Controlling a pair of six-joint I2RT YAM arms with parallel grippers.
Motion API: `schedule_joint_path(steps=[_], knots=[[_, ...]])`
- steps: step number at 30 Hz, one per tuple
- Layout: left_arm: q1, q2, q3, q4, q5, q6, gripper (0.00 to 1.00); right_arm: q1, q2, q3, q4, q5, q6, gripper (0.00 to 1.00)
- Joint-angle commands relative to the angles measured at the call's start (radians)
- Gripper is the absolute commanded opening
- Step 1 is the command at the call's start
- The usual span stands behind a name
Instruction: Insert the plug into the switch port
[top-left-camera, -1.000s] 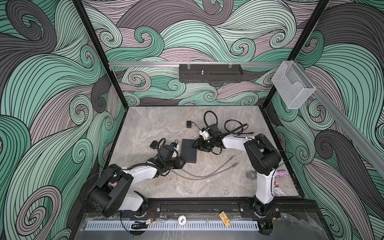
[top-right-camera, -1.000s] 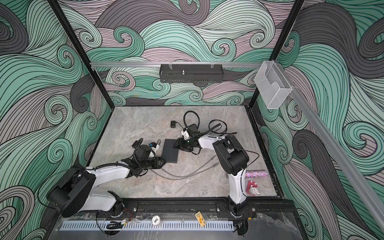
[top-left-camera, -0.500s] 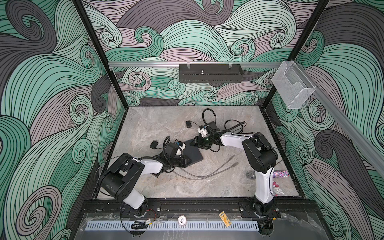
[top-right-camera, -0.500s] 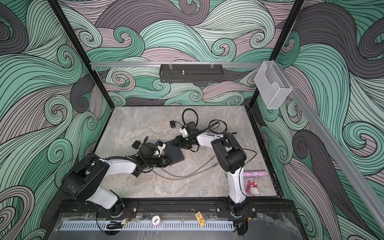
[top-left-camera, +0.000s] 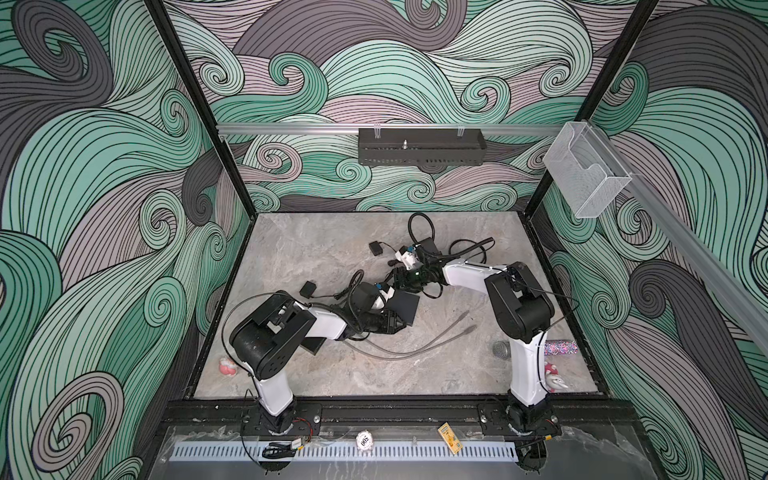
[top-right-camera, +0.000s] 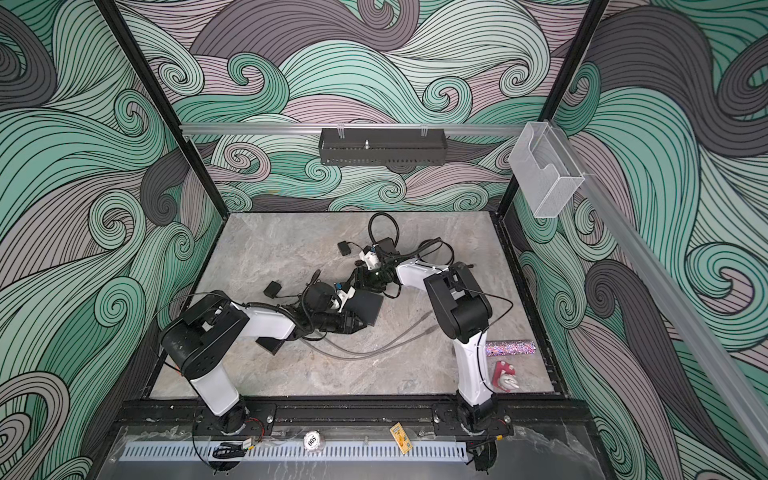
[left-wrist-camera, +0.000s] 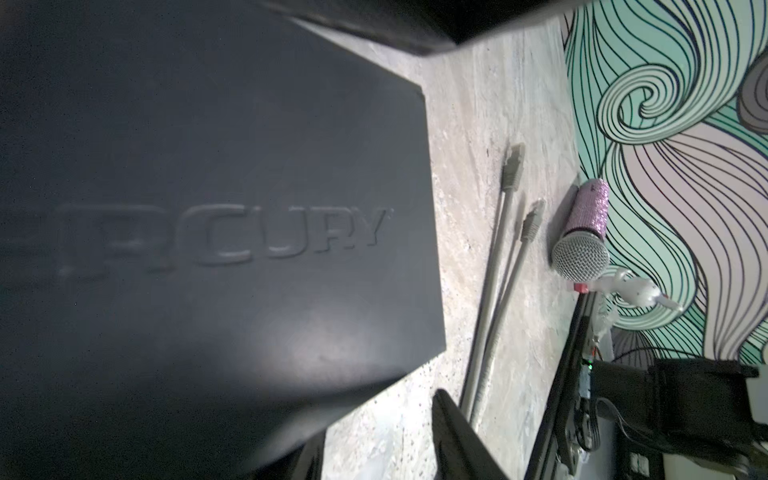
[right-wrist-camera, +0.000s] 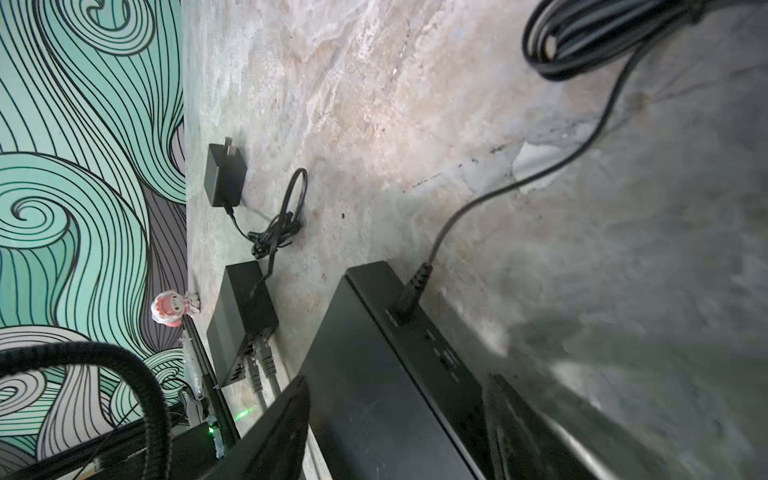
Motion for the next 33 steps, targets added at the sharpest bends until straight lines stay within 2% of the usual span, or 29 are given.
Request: schedule_joint_path(steps=[1,5,7,10,13,18,22,27,33], knots=[[0.013,-0.154,0.038,-0.143,-0.093,0.087,0.46,-0.038,-0.125,-0.060,-0.093,0.049,-0.041,0.68],[0.047,-0.328,0.048,-0.355,-0.256,0.141,0.48,-0.053,-0.273,-0.187,-0.073,0.153,-0.016,0.68],[0.081,-0.376,0.045,-0.392,-0.305,0.165,0.54,-0.054,-0.347,-0.279,-0.034,0.193,0.032,0.69],[0.132,-0.368,0.044,-0.383,-0.318,0.200,0.57,-0.053,-0.434,-0.402,0.042,0.220,0.115,0.69],[0.184,-0.283,0.065,-0.355,-0.283,0.193,0.57,-0.040,-0.463,-0.480,0.131,0.190,0.194,0.69],[0.193,-0.169,0.035,-0.206,-0.280,0.157,0.56,-0.019,-0.426,-0.512,0.209,0.164,0.238,0.69],[0.193,-0.127,0.026,-0.165,-0.260,0.153,0.56,-0.020,-0.350,-0.494,0.247,0.141,0.248,0.69],[0.191,-0.073,0.011,-0.101,-0.143,0.144,0.56,-0.029,-0.241,-0.440,0.275,0.094,0.252,0.69],[0.191,-0.046,-0.086,0.019,-0.042,0.072,0.55,-0.057,-0.148,-0.321,0.235,0.055,0.227,0.69]])
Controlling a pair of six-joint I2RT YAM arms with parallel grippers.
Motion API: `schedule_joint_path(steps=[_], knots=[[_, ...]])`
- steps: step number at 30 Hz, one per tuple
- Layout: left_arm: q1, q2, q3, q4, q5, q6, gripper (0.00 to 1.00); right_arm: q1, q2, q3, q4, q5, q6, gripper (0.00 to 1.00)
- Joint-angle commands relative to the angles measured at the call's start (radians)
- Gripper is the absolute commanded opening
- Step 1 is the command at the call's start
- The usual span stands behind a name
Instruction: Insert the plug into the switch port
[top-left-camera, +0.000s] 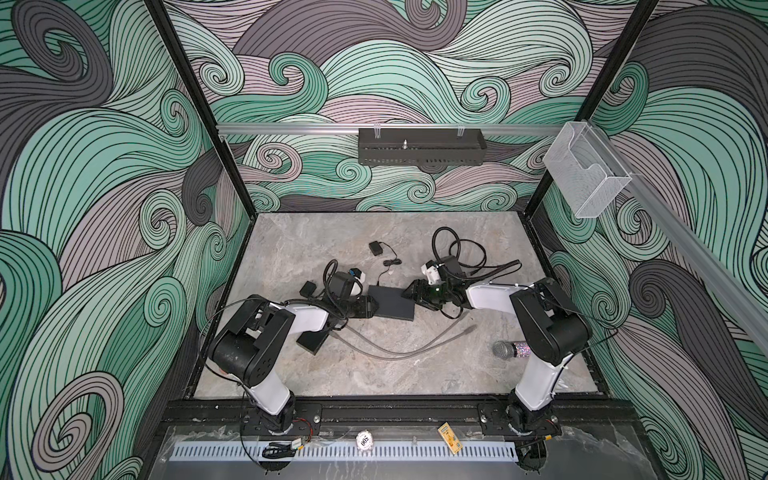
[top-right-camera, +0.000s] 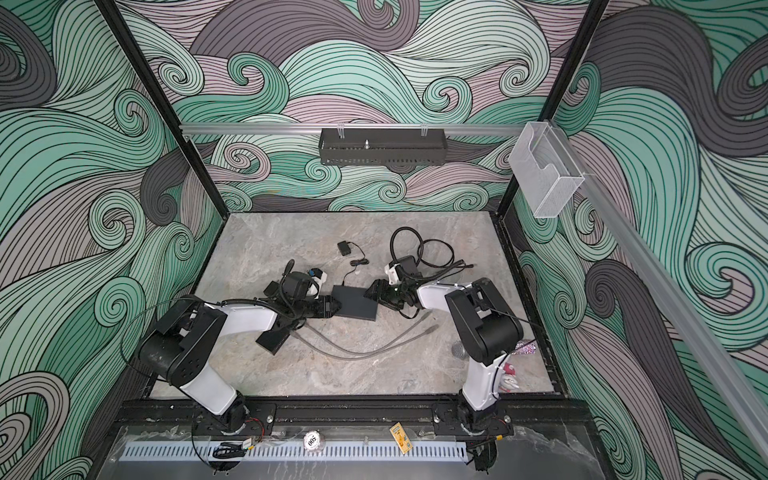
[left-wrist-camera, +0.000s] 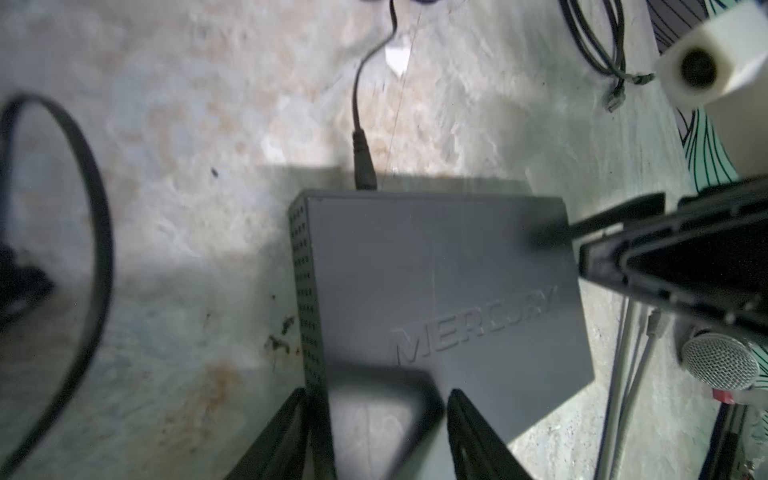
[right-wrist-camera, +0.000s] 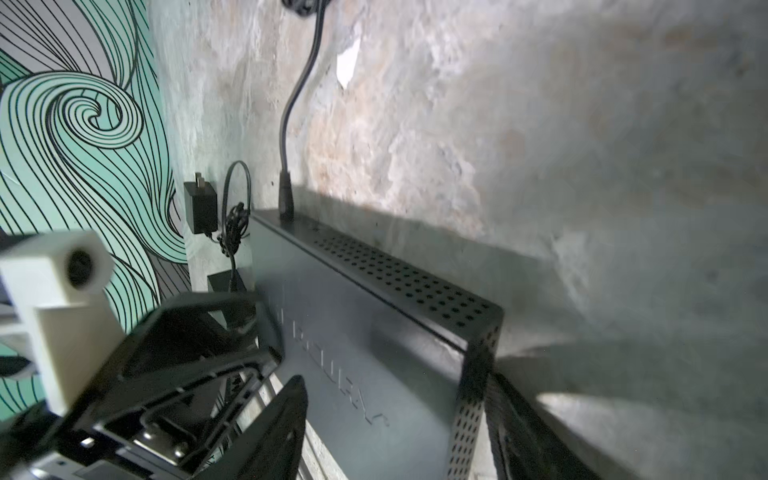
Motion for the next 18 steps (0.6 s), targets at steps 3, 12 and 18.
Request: schedule_joint_path(steps=[3,12,18], knots=[[-0.010,0.022,-0.081,0.112,0.145,-0.092,0.54,-0.010,0.104,0.142,-0.075,-0.053,-0.046,0.69],[-0.080,0.018,-0.097,0.184,0.147,-0.185,0.54,-0.012,0.278,0.405,-0.188,-0.108,-0.065,0.69],[-0.109,0.017,-0.074,0.173,0.131,-0.204,0.53,-0.009,0.342,0.466,-0.185,-0.166,-0.041,0.99]])
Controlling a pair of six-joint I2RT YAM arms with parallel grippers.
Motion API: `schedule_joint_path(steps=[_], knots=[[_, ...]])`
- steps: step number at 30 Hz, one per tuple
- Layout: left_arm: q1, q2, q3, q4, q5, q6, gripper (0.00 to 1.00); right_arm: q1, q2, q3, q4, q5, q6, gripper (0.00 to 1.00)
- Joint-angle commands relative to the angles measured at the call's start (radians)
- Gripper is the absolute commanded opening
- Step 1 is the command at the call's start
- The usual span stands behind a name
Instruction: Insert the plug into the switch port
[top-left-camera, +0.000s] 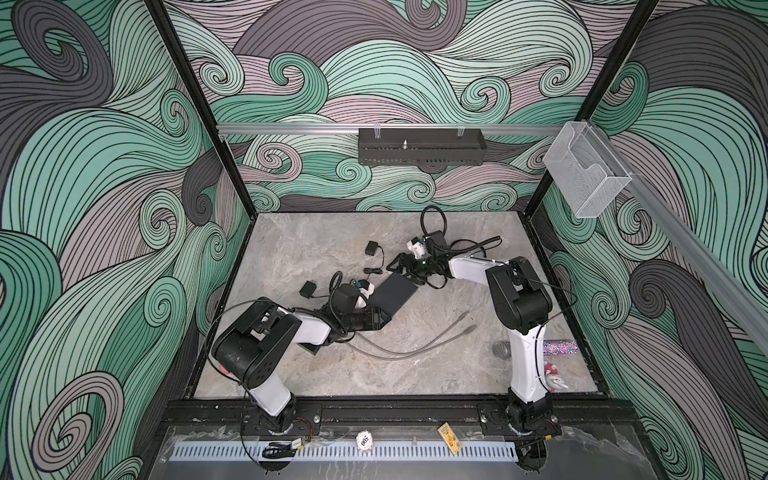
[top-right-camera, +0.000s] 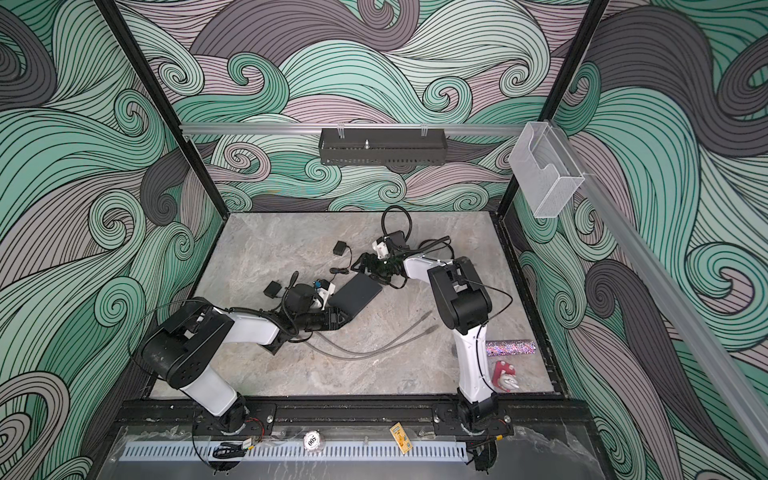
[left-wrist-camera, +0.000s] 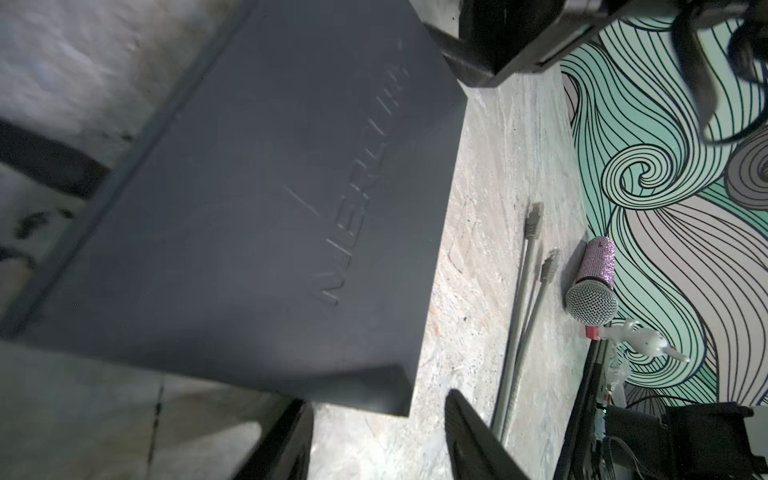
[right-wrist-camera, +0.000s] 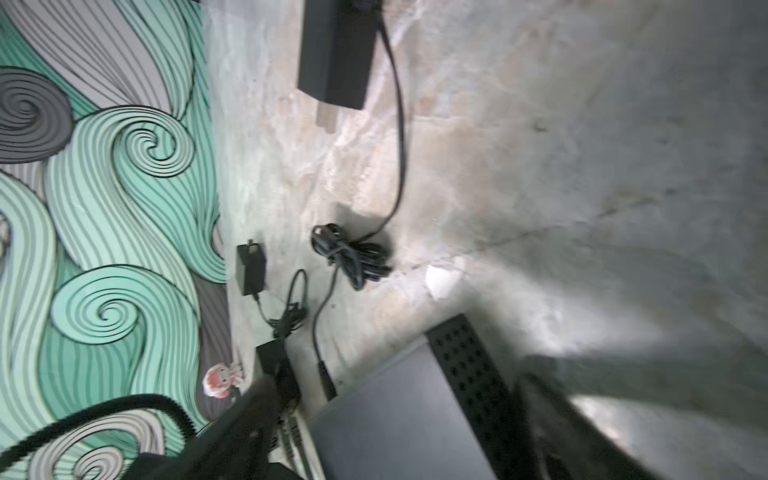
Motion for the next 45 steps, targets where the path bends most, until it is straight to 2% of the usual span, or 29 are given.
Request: schedule_joint_path(steps=[1,4,6,10,12,15,17,18,20,23,25,29,37,39,41,45], knots=[[-0.019,0.006,0.022,-0.018,0.002,-0.025,0.53,0.012,0.053,0.018,-0.067,-0.058,-0.002,0.99],[-0.034,-0.011,0.029,-0.035,-0.003,-0.024,0.53,0.006,0.049,0.037,-0.105,-0.044,-0.031,0.99],[-0.038,-0.039,0.030,-0.055,-0.007,-0.026,0.53,-0.011,0.010,0.030,-0.145,0.009,-0.063,1.00],[-0.039,-0.189,0.024,-0.180,-0.074,0.010,0.54,-0.038,-0.152,0.026,-0.317,0.282,-0.253,0.99],[-0.039,-0.298,0.032,-0.284,-0.127,0.045,0.54,-0.057,-0.251,-0.020,-0.320,0.406,-0.288,0.99],[-0.039,-0.440,0.035,-0.410,-0.201,0.073,0.56,-0.114,-0.387,-0.169,-0.212,0.529,-0.205,0.99],[-0.039,-0.512,0.030,-0.456,-0.226,0.073,0.56,-0.190,-0.441,-0.278,-0.119,0.539,-0.105,0.99],[-0.038,-0.543,0.030,-0.473,-0.228,0.073,0.56,-0.243,-0.451,-0.328,-0.063,0.498,-0.053,0.95],[-0.039,-0.582,0.028,-0.492,-0.213,0.067,0.56,-0.339,-0.436,-0.373,-0.016,0.421,0.049,0.70],[-0.039,-0.596,0.019,-0.462,-0.107,0.036,0.56,-0.411,-0.359,-0.290,-0.176,0.461,0.072,0.60],[-0.042,-0.594,0.013,-0.436,-0.039,0.016,0.56,-0.425,-0.301,-0.234,-0.239,0.488,0.037,0.48],[-0.050,-0.633,-0.009,-0.432,-0.007,0.006,0.55,-0.430,-0.219,-0.188,-0.263,0.493,0.026,0.37],[-0.050,-0.729,-0.050,-0.497,-0.048,0.048,0.55,-0.432,-0.157,-0.138,-0.315,0.582,0.011,0.35],[-0.050,-0.740,-0.059,-0.503,-0.052,0.055,0.55,-0.432,-0.193,-0.163,-0.318,0.648,0.027,0.39],[-0.050,-0.748,-0.063,-0.506,-0.054,0.059,0.55,-0.435,-0.238,-0.202,-0.293,0.717,0.047,0.46],[-0.050,-0.752,-0.062,-0.510,-0.060,0.070,0.55,-0.459,-0.264,-0.211,-0.280,0.752,0.119,0.49]])
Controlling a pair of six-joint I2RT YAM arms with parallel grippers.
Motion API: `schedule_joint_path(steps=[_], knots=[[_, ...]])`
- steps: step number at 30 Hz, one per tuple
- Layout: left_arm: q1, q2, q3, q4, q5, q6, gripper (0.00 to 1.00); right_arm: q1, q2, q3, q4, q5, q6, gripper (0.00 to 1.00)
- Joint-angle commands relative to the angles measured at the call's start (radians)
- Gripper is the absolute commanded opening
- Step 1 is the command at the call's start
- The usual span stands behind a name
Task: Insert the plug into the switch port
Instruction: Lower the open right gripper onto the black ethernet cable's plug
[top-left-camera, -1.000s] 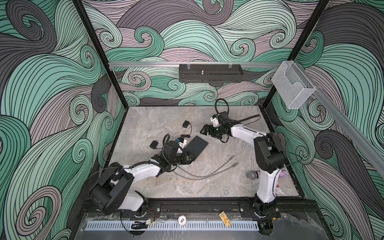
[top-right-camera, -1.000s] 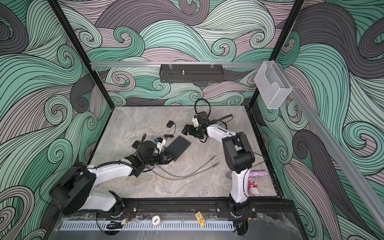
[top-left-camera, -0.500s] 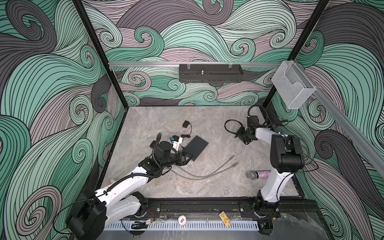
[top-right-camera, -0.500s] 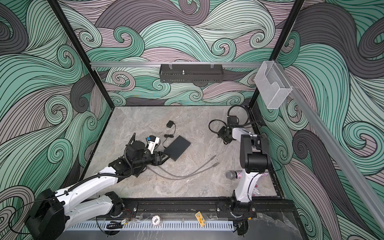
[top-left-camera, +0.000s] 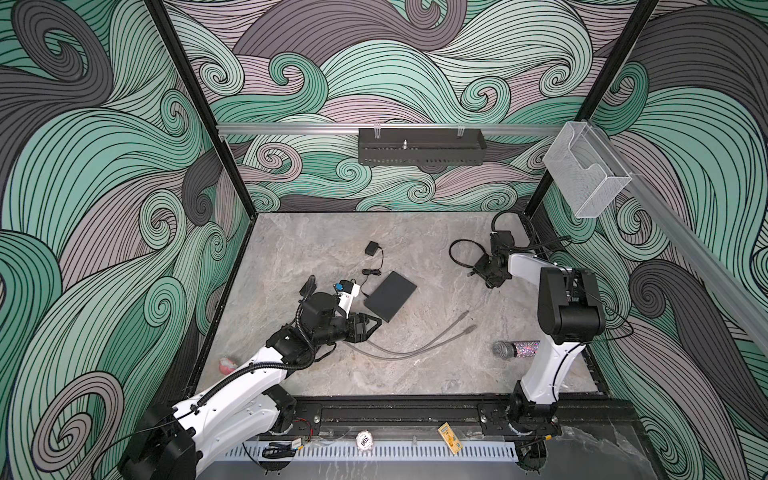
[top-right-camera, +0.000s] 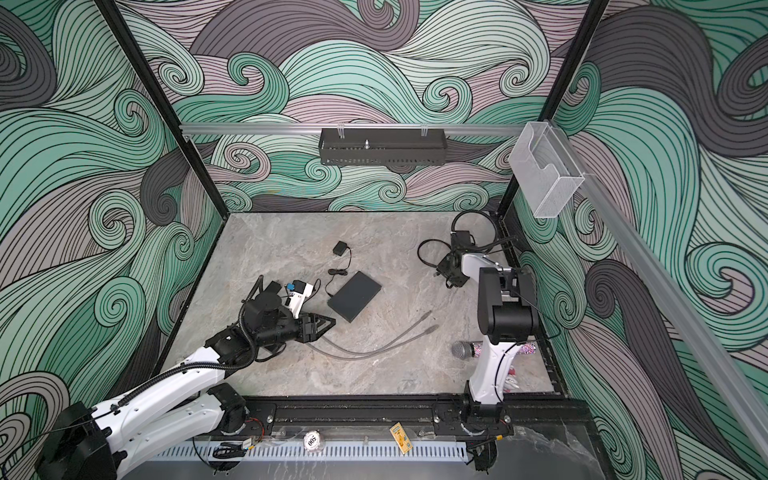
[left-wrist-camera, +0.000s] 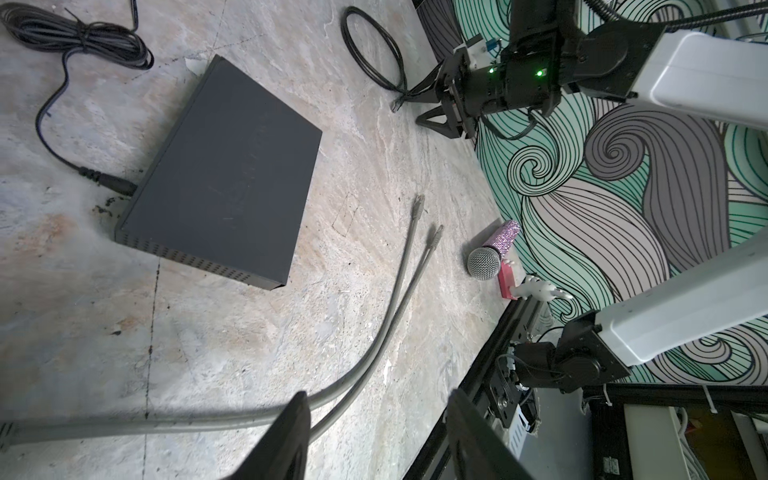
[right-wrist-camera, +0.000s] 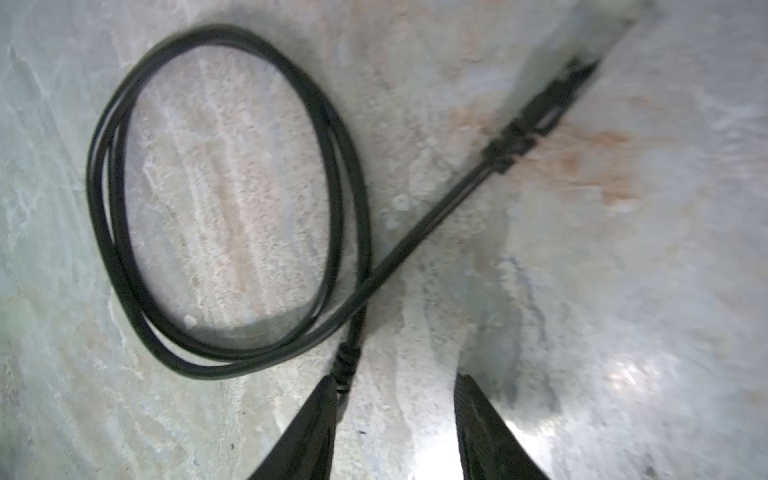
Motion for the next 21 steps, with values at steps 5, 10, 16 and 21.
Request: schedule_joint_path(steps=[5,10,16,21], knots=[[-0.008,-0.006,0.011,-0.013,-0.015,0.026,0.55,-0.039,0.031,0.138,-0.174,0.106,0.148,0.50],[-0.008,-0.011,0.014,-0.018,-0.017,0.024,0.55,-0.047,0.093,0.266,-0.292,0.191,0.197,0.51],[-0.008,-0.018,0.017,-0.033,-0.025,0.028,0.55,-0.050,0.218,0.461,-0.465,0.253,0.172,0.48],[-0.008,-0.020,0.019,-0.037,-0.028,0.028,0.55,-0.050,0.274,0.526,-0.504,0.257,0.159,0.45]])
